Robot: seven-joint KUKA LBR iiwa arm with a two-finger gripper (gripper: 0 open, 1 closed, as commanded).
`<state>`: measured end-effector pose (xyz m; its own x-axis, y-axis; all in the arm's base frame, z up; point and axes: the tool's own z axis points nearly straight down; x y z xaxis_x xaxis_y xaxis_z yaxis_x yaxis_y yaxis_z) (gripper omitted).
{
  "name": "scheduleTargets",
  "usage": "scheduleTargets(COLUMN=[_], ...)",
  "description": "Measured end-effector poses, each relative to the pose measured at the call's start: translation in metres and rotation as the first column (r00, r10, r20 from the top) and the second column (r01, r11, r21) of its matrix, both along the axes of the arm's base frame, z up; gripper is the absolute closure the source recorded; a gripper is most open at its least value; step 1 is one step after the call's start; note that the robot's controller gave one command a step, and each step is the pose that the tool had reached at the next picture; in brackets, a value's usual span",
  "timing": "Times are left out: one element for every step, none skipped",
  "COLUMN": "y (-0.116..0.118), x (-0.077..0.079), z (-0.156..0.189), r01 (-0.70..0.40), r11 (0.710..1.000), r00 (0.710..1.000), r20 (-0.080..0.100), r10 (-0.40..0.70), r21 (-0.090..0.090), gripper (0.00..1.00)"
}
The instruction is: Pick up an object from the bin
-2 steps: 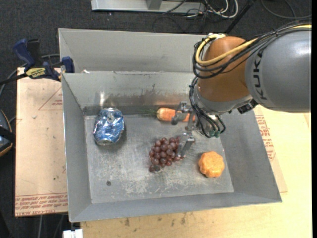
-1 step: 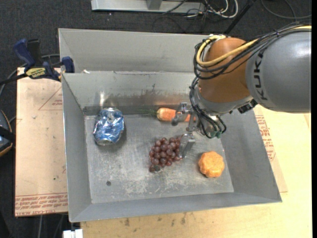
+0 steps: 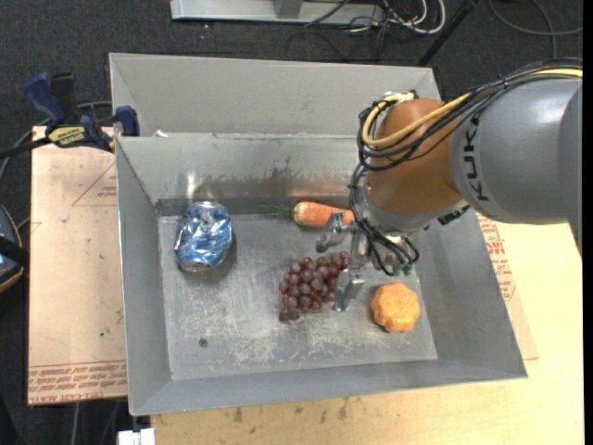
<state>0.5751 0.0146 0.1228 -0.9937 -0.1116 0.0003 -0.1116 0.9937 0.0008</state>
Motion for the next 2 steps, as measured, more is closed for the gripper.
scheduleTargets(y=[-0.003,-0.005], x=[0.006,0.010], z=[0.006,-0.046], r01=[-0.069,-0.026], r11=[0.998,1.000], r00=[0.998,1.000], r20=[0.002,0.006], r10=[0.069,0.026], r21=[0.000,0.001], gripper=[0.00,0.00])
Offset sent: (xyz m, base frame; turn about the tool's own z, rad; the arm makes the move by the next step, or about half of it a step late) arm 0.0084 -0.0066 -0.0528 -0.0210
